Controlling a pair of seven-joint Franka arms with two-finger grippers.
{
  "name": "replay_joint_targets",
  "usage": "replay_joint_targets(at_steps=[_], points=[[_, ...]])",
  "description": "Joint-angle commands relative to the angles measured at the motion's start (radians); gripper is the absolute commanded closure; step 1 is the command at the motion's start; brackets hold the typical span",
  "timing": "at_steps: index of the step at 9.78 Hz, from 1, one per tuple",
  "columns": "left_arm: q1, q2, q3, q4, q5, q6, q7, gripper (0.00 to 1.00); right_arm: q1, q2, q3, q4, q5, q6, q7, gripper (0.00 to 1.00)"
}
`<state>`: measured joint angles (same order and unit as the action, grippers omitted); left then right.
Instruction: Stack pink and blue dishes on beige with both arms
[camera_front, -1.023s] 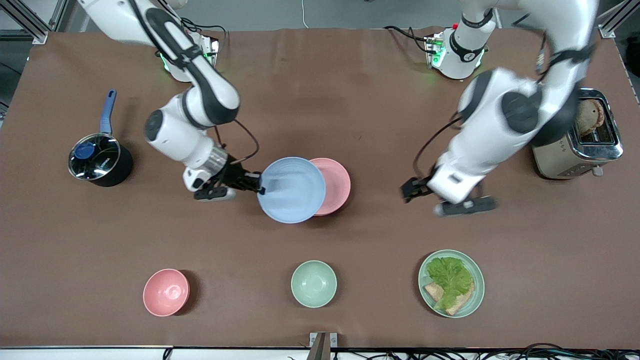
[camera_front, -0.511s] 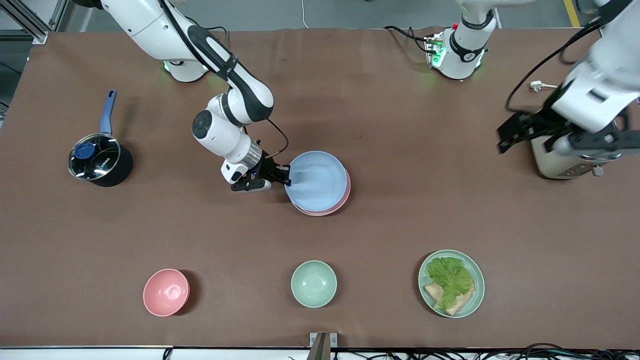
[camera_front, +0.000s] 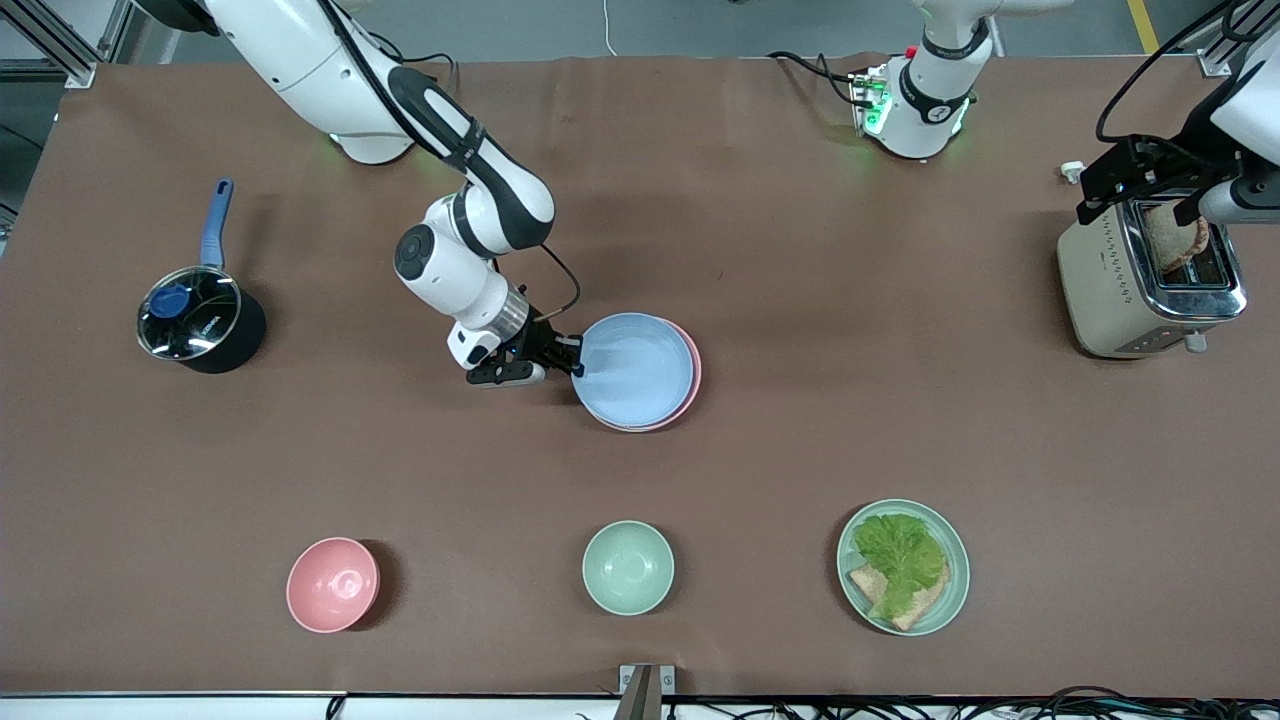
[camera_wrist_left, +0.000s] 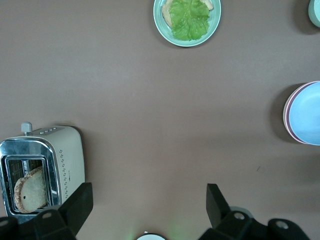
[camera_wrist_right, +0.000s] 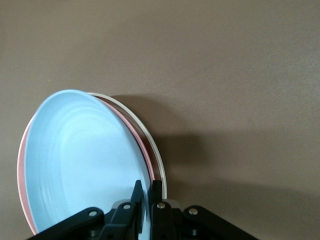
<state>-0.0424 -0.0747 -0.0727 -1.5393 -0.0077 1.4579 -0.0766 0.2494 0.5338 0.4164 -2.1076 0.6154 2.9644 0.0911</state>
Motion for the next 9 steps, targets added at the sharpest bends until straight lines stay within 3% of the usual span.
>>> replay_joint_targets(at_steps=[1, 2, 3, 5, 9], points=[[-0.004, -0.046, 0.008, -0.074, 0.014, -0.001, -0.002, 0.0, -0.009, -0.018, 0.004, -0.006, 0.015, 0.007, 0.004, 0.16], [0.006, -0.045, 0.013, -0.068, 0.015, 0.001, 0.0, 0.0, -0.019, -0.056, 0.004, -0.006, 0.015, 0.004, 0.001, 0.0], [0.009, -0.043, 0.013, -0.068, 0.015, 0.001, -0.002, 0.0, -0.044, -0.095, 0.002, -0.006, 0.015, -0.016, -0.002, 0.0], [0.01, -0.039, 0.013, -0.067, 0.023, 0.005, 0.001, 0.0, -0.131, -0.182, -0.011, 0.006, -0.014, -0.186, -0.008, 0.0], [0.039, -0.024, 0.011, -0.065, 0.021, -0.016, 0.043, 0.0, -0.332, -0.463, -0.094, 0.006, -0.234, -0.589, -0.002, 0.0]])
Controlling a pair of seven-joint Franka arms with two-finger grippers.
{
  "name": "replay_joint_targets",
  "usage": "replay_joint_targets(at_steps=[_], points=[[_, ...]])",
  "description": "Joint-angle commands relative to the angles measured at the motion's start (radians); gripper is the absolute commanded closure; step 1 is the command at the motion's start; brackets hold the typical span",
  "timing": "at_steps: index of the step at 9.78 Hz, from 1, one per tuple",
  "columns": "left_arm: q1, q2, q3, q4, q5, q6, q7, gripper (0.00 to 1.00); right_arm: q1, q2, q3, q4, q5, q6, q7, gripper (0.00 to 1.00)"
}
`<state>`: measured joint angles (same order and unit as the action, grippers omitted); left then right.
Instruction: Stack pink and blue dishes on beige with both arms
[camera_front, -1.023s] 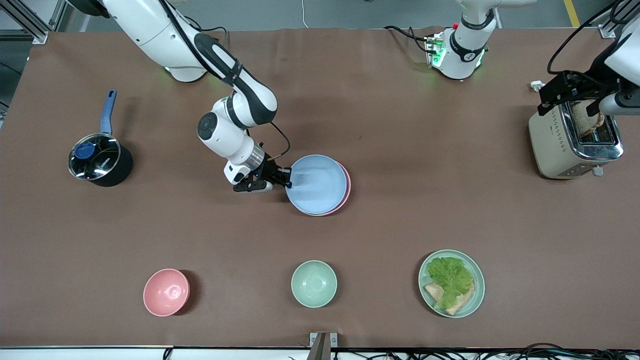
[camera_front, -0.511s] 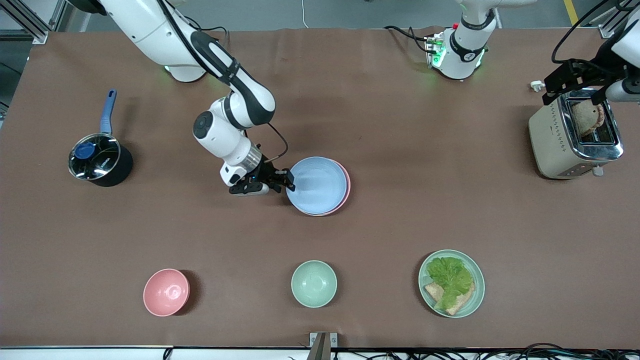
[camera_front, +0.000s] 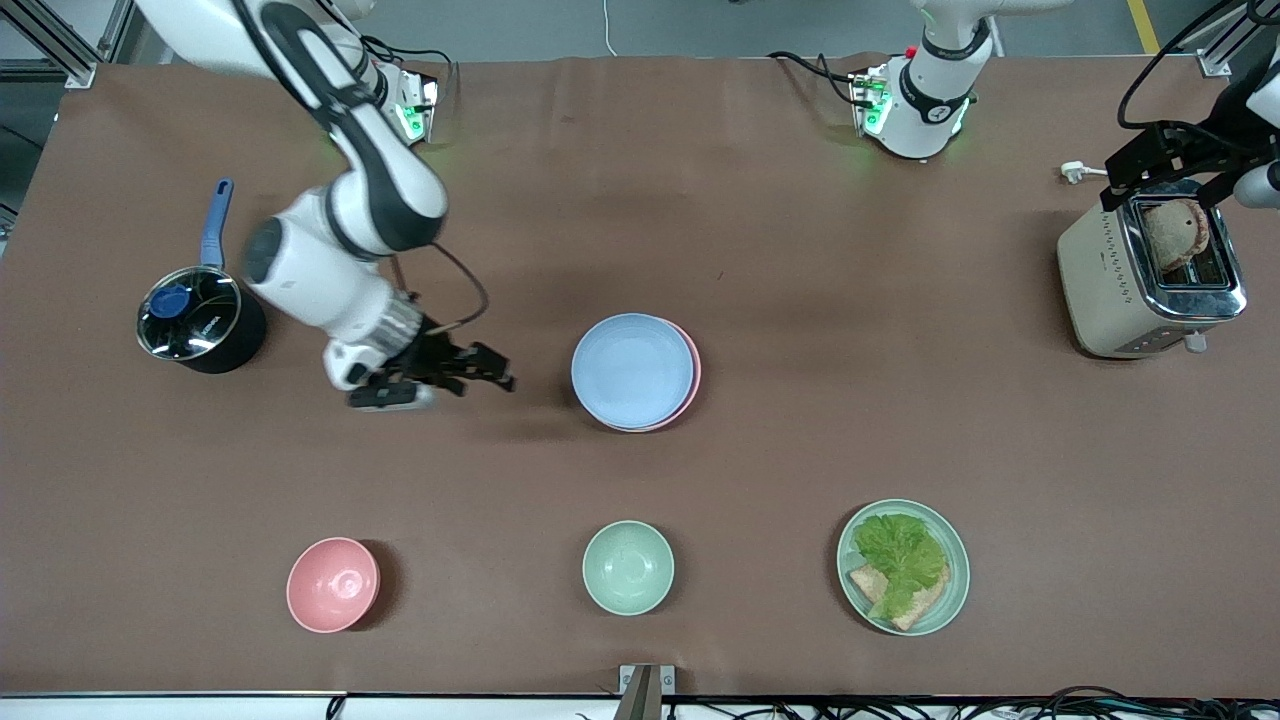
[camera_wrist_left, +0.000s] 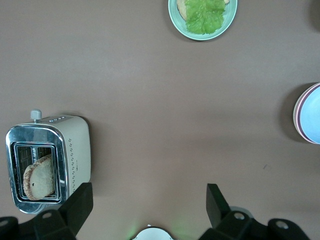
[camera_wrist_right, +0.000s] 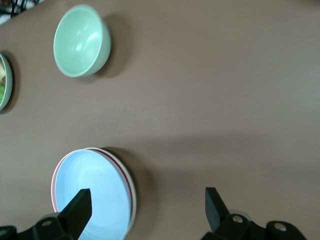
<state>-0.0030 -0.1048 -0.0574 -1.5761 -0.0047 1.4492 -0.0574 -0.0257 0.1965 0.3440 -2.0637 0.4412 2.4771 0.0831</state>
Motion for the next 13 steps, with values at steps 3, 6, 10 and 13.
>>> replay_joint_targets(at_steps=[3, 6, 10, 13], points=[[-0.002, 0.014, -0.006, -0.033, 0.012, 0.037, 0.063, 0.0, -0.048, -0.195, -0.235, 0.104, -0.325, -0.413, 0.012, 0.0], [-0.003, 0.013, -0.01, -0.028, 0.009, 0.052, 0.065, 0.0, -0.043, -0.193, -0.342, 0.368, -0.403, -0.711, 0.004, 0.0], [0.0, 0.019, -0.009, -0.007, 0.011, 0.053, 0.076, 0.0, -0.042, -0.192, -0.402, 0.576, -0.417, -0.895, 0.052, 0.0], [-0.002, 0.045, -0.007, 0.013, 0.02, 0.037, 0.073, 0.0, -0.017, -0.192, -0.455, 0.573, -0.412, -0.896, -0.01, 0.0]])
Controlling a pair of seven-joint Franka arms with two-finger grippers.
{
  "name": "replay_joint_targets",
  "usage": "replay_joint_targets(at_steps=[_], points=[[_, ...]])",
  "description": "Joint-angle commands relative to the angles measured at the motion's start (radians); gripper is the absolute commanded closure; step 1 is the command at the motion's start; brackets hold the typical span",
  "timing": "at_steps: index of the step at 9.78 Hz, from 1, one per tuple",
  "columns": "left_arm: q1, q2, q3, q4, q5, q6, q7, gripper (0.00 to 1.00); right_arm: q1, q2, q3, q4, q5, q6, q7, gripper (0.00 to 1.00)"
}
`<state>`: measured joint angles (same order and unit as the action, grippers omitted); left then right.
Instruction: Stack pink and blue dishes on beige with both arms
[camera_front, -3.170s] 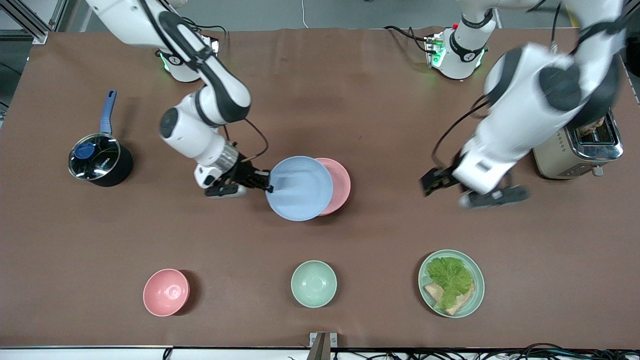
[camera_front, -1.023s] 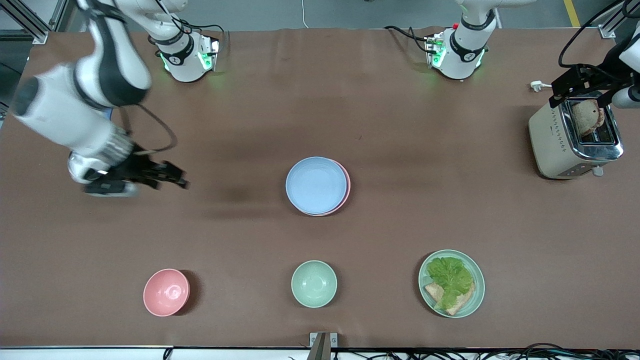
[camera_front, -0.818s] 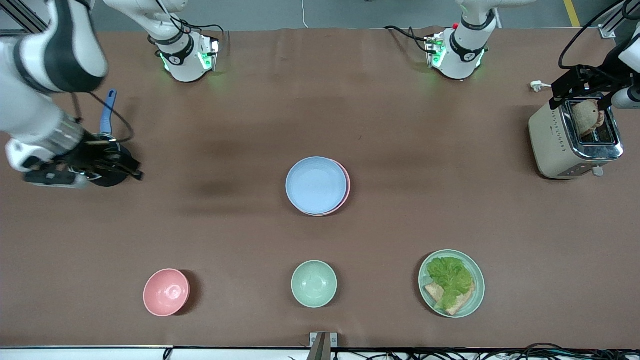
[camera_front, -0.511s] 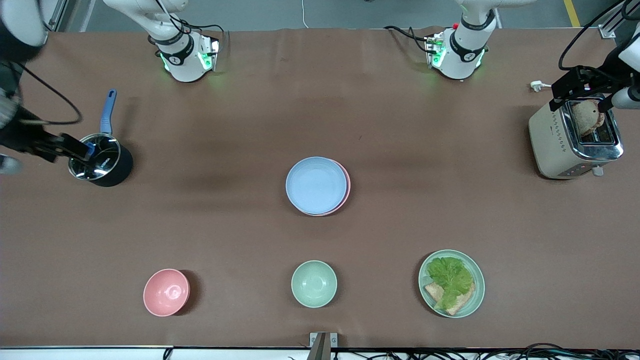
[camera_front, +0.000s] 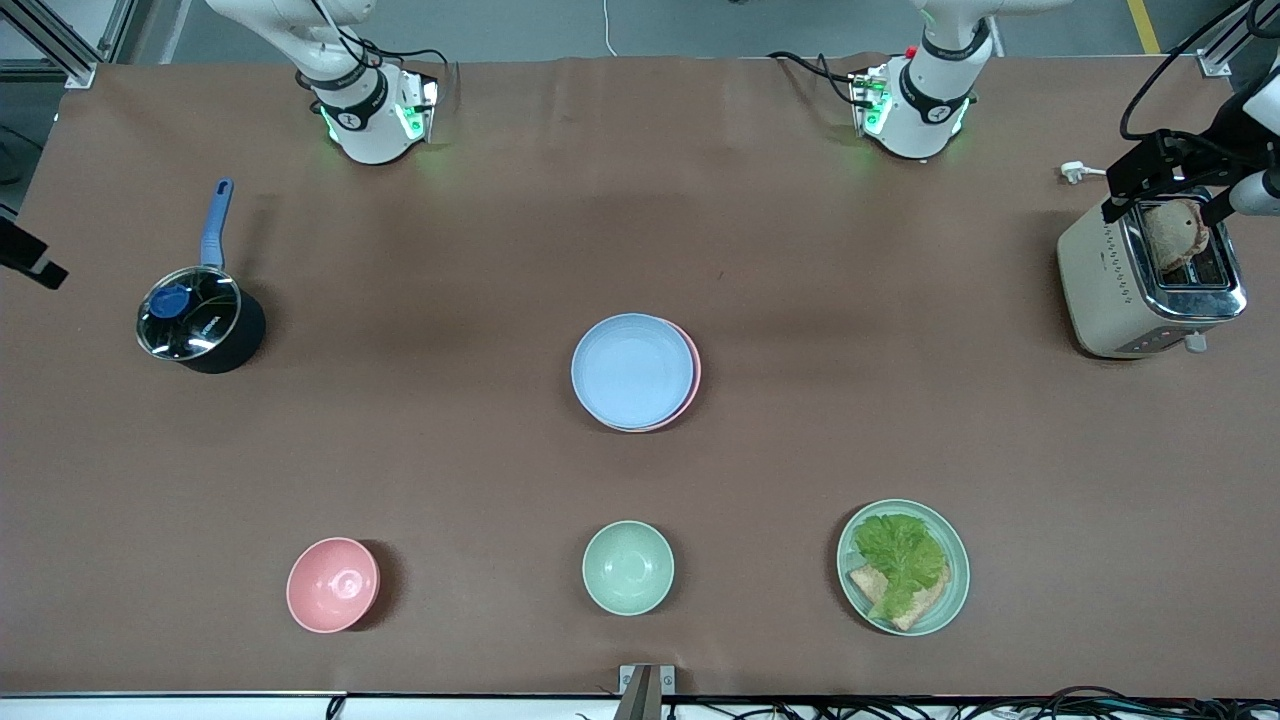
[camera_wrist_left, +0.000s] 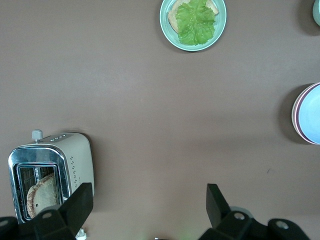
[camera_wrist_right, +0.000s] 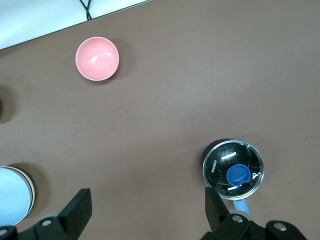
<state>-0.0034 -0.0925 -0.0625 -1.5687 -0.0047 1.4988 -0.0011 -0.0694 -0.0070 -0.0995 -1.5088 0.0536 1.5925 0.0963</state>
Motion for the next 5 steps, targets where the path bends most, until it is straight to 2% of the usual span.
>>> replay_joint_targets(at_steps=[1, 5], points=[[-0.009, 0.043, -0.005, 0.007, 0.018, -0.014, 0.016, 0.0, 0.023, 0.012, -0.011, 0.015, -0.024, -0.011, -0.118, 0.0], [-0.012, 0.045, -0.007, 0.009, 0.015, -0.034, 0.015, 0.0, 0.026, 0.013, -0.009, 0.004, -0.029, -0.026, -0.064, 0.0]])
